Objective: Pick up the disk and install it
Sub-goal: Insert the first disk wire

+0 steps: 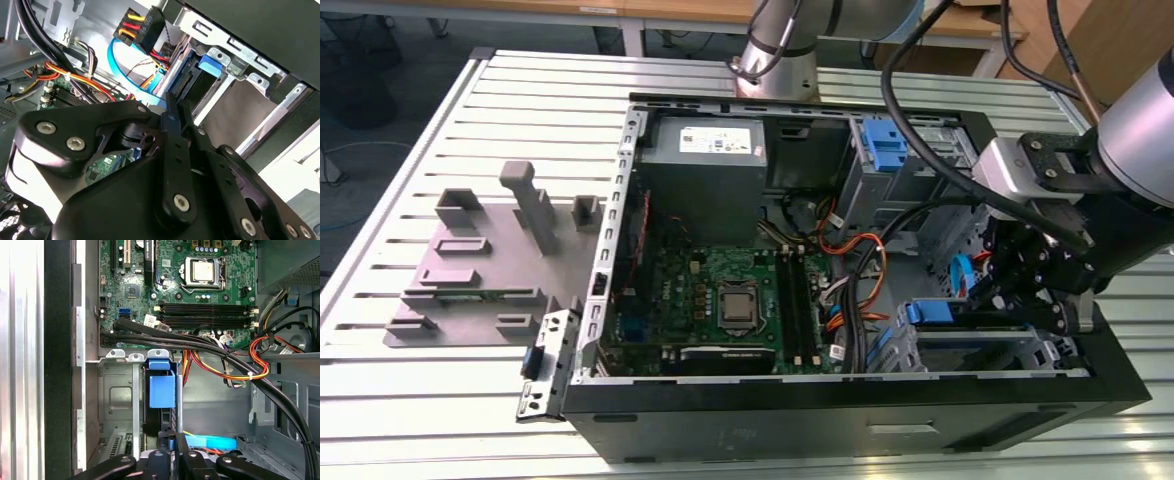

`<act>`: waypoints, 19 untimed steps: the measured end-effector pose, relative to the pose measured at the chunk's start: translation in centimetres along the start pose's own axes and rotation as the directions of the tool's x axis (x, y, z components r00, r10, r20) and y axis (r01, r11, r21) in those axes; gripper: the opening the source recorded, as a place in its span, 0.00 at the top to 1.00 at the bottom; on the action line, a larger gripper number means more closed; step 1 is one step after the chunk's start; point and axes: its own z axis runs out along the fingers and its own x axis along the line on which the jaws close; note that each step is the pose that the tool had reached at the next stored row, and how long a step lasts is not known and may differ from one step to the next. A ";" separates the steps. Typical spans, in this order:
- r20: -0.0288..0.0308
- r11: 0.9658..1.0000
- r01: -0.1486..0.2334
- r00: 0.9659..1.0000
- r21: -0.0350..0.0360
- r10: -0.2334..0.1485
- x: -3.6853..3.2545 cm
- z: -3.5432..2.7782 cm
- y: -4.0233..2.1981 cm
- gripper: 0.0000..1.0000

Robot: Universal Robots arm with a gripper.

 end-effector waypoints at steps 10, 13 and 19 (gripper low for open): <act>0.000 1.000 0.000 1.000 0.000 0.000 -0.09 -1.03 0.01 0.76; -0.001 1.000 0.000 1.000 0.000 0.000 -0.18 -2.06 0.02 0.76; -0.001 1.000 0.000 1.000 0.000 0.000 -0.30 -3.43 0.04 0.76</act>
